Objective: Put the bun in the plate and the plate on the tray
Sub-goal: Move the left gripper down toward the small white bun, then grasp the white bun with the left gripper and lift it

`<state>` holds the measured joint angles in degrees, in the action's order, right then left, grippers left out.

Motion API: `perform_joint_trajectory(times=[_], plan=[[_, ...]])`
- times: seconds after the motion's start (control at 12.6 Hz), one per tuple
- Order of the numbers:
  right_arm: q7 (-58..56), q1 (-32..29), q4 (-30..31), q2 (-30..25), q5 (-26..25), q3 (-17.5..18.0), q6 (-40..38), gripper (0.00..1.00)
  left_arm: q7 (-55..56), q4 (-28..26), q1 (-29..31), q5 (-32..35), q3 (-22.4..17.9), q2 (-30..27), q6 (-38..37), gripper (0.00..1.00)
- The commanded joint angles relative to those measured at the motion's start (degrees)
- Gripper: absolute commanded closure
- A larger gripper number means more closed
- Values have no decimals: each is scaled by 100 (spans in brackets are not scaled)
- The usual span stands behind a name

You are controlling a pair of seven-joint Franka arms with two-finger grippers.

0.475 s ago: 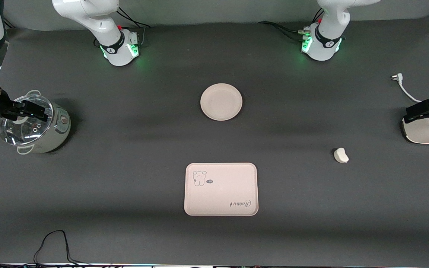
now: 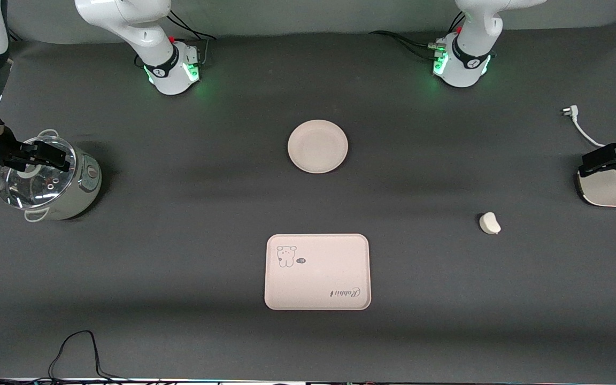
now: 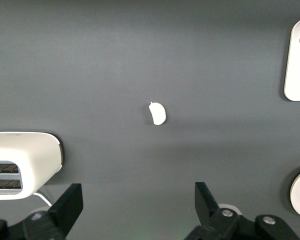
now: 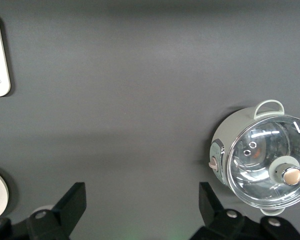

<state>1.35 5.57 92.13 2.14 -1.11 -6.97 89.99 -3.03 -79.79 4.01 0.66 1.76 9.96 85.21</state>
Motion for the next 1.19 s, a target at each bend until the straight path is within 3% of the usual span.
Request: perform_joint_trajectory(times=[0.0, 0.16, 0.55, 0.79, 0.95, 1.03, 1.11], plan=[[-73, 41, 165, -161, -118, -15, 98, 0, 38, -841, -85, -31, -35, 85, 668, 0], [-73, 41, 183, -161, -118, -23, 97, 0, 310, -2018, -111, 48, -35, 198, 2098, 0], [-73, 41, 209, -161, -109, -23, 115, 0, 619, -3769, -270, 40, -35, 875, 4972, 0], [-65, 41, 209, -161, -100, -23, 115, 0, 759, -4202, -234, -22, -35, 1481, 6110, 0], [-73, 41, 209, -161, -100, -23, 115, 0, 812, -4229, -217, -30, -35, 1640, 6245, 2], [-73, 41, 209, -161, -100, -23, 106, 0, 891, -4238, -217, -39, -35, 1667, 6236, 15], [-65, 41, 209, -161, -100, -23, 115, 0, 900, -4238, -243, -39, -27, 1676, 6227, 47]])
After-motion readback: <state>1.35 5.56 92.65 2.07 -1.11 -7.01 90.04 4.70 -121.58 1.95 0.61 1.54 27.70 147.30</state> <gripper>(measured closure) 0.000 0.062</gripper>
